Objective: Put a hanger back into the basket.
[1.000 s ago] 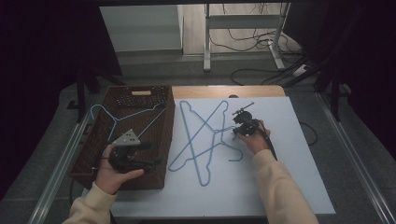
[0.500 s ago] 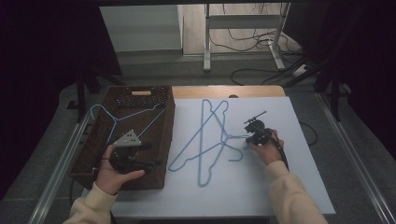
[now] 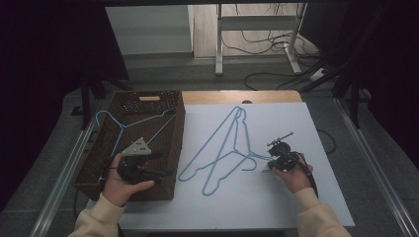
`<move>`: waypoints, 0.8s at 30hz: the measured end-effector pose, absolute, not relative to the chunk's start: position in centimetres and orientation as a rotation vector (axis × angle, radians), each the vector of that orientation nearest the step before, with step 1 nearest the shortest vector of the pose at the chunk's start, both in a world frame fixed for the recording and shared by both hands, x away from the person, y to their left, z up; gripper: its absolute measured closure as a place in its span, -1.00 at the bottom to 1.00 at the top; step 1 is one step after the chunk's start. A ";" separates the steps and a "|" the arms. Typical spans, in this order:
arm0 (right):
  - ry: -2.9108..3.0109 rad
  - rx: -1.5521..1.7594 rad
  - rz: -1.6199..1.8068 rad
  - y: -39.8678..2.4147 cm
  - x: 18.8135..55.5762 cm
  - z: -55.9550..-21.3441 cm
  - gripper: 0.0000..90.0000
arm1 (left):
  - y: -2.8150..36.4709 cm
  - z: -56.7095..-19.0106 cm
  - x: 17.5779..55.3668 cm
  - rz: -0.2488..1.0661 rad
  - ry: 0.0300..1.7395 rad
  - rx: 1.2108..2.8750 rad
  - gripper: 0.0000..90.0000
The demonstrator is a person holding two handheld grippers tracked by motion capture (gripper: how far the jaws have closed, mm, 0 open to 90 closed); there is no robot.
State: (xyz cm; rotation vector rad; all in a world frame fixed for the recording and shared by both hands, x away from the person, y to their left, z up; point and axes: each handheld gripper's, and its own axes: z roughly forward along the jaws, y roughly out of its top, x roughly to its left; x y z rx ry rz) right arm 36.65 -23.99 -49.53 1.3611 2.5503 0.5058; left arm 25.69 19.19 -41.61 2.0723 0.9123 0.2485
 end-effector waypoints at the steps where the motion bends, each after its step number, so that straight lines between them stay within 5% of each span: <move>1: 2.557 1.360 0.510 -24.1 36.3 -49.6 1.00 | 19.2 -41.6 25.7 0.248 0.913 2.073 -0.44; 19: 2.652 1.304 0.560 -24.1 31.4 -48.9 0.98 | 19.1 -41.6 25.6 0.249 0.910 2.076 -0.44; 24: 2.597 1.202 0.654 -24.1 32.7 -47.2 0.66 | 19.0 -41.7 25.7 0.249 0.907 2.079 -0.44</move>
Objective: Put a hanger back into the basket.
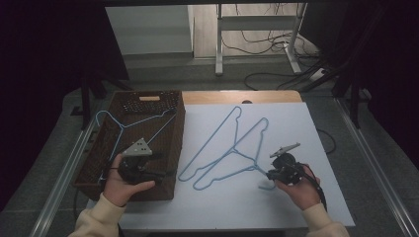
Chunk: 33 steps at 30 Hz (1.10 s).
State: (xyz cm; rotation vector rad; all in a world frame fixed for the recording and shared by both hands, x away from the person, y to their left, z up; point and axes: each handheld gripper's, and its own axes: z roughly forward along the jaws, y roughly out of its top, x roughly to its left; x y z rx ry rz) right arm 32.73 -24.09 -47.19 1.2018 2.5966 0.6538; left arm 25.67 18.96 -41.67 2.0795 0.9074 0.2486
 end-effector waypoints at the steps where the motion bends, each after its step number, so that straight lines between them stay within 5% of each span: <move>1: 2.599 1.185 0.653 -24.1 33.2 -47.1 0.55 | 18.9 -41.7 25.7 0.249 0.906 2.080 -0.44; 3: 2.627 1.155 0.633 -23.9 34.1 -47.2 0.31 | 18.9 -41.7 25.7 0.248 0.905 2.083 -0.44; 8: 2.683 1.133 0.547 -23.0 36.0 -48.5 0.22 | 18.9 -41.7 25.7 0.248 0.904 2.081 -0.44; 19: 2.747 1.098 0.453 -22.6 35.9 -49.4 0.55 | 18.6 -41.6 25.6 0.251 0.896 2.082 -0.44; 23: 2.773 1.086 0.455 -22.4 35.9 -49.4 0.85 | 18.2 -41.5 25.5 0.255 0.881 2.086 -0.44; 33: 2.790 1.022 0.492 -22.3 35.2 -48.6 0.91 | 16.4 -41.1 25.5 0.260 0.842 2.104 -0.43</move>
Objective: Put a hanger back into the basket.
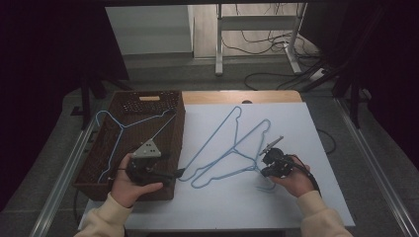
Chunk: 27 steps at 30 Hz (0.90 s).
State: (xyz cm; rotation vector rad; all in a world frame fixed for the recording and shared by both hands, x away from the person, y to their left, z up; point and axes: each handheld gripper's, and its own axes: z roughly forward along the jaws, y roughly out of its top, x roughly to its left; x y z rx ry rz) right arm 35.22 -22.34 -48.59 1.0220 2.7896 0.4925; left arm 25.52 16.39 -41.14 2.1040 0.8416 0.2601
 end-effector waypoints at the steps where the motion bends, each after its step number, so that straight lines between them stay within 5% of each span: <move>1: 2.788 1.013 0.498 -22.3 35.1 -48.4 0.91 | 16.1 -41.1 25.5 0.260 0.835 2.107 -0.43; 27: 2.789 0.975 0.595 -22.3 33.3 -45.6 0.91 | 5.8 -44.3 28.1 0.066 0.699 2.251 -0.42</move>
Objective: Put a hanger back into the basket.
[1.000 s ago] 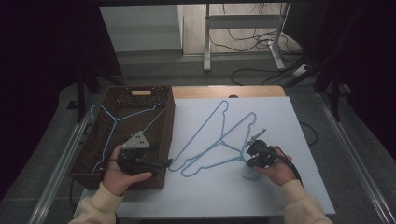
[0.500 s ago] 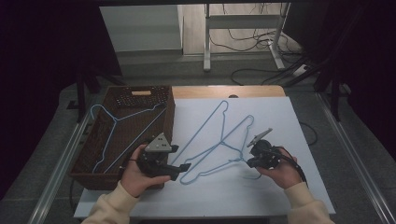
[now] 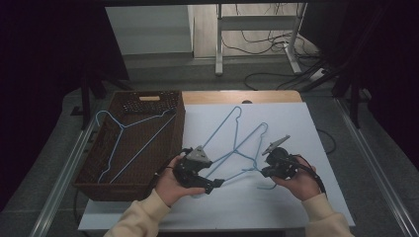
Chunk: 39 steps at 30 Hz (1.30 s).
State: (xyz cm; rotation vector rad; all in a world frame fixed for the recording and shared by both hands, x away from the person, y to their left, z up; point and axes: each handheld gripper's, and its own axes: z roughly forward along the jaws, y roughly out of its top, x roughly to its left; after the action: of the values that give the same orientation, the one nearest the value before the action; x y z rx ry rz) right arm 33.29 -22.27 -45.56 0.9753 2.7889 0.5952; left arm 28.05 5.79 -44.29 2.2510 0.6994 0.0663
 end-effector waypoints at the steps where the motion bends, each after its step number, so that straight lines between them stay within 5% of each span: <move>1: 2.790 0.974 0.598 -22.2 33.3 -45.5 0.91 | 5.3 -44.6 28.2 0.060 0.701 2.256 -0.41; 18: 2.800 0.951 0.611 -21.7 33.0 -45.2 0.91 | 0.6 -50.3 31.9 0.016 0.766 2.341 -0.10; 30: 2.795 0.938 0.627 -21.3 32.7 -44.8 0.91 | 0.0 -51.4 32.4 -0.047 0.760 2.355 0.79; 34: 2.784 0.944 0.651 -21.4 32.7 -44.7 0.90 | 0.0 -51.1 32.2 -0.029 0.747 2.361 0.87; 36: 2.753 0.966 0.716 -21.6 32.8 -44.5 0.87 | 0.1 -50.8 32.2 -0.017 0.743 2.350 0.89; 39: 2.663 1.017 0.852 -22.5 32.9 -43.9 0.49 | 0.5 -50.2 32.1 0.040 0.765 2.333 0.90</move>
State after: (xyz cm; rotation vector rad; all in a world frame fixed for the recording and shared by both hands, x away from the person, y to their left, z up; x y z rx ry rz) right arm 32.95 -22.50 -43.86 1.0170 2.6632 0.8524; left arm 32.13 0.46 -50.21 2.3331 0.7647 0.0398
